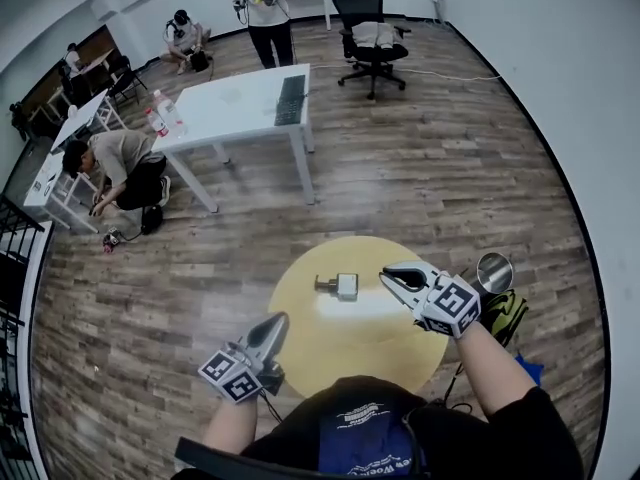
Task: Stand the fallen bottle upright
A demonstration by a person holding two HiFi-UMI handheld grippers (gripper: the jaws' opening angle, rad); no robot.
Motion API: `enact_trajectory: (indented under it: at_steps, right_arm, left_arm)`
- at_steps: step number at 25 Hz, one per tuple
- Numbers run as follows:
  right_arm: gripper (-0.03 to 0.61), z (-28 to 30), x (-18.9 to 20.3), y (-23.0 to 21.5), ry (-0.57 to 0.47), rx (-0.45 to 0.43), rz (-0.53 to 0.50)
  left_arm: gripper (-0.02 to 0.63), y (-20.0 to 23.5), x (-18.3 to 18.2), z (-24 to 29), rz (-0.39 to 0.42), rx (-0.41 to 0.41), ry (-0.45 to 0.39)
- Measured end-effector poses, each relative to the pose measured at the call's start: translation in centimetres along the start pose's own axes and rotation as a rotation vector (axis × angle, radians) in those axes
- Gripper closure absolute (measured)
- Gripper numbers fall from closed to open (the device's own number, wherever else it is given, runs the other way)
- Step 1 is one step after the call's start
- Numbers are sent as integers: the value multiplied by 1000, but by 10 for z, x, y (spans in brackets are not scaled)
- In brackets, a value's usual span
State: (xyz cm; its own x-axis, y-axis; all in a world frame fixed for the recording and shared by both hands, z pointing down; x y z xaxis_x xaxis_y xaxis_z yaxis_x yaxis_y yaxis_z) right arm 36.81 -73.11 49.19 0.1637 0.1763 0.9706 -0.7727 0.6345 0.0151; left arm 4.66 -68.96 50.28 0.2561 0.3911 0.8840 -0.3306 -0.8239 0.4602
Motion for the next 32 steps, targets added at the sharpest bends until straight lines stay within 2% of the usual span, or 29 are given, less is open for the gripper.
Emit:
enact_trajectory:
  at_steps: [5, 9, 15, 18, 22, 28, 32]
  right_arm:
    - [512, 33, -8, 13, 82, -54, -136]
    - [474, 74, 2, 32, 208, -91, -240]
    - [420, 157, 42, 56, 416, -171, -343]
    - [416, 203, 71, 64, 532, -212, -408]
    - [377, 254, 109, 70, 663, -240, -498]
    - [362, 299, 161, 76, 829, -279, -613]
    - [362, 316, 188, 81, 901, -290, -710]
  left_arm:
    - [603, 9, -2, -13, 0, -10, -22]
    - [603, 18, 6, -31, -24, 1, -24]
    - [603, 55, 20, -74, -63, -20, -2]
    - [603, 83, 23, -95, -81, -39, 11]
    - [603, 118, 25, -111, -104, -46, 16]
    - [603, 150, 31, -127, -133, -31, 12]
    - [603, 164, 39, -140, -161, -29, -4]
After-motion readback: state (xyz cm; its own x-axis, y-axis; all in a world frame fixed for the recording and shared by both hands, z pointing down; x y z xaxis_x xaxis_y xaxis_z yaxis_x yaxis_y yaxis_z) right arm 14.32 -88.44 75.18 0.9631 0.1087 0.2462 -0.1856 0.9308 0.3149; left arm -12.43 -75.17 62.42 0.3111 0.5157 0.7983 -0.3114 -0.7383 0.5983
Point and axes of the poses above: the fingertips, and each gripper's own axes: z forward along the fingers, y to its left, x out of its underside, the point moved 8 cm from there along -z, backward along the fingers, and after that the axes turned 11 degrees about x, right-handed, at the moved point
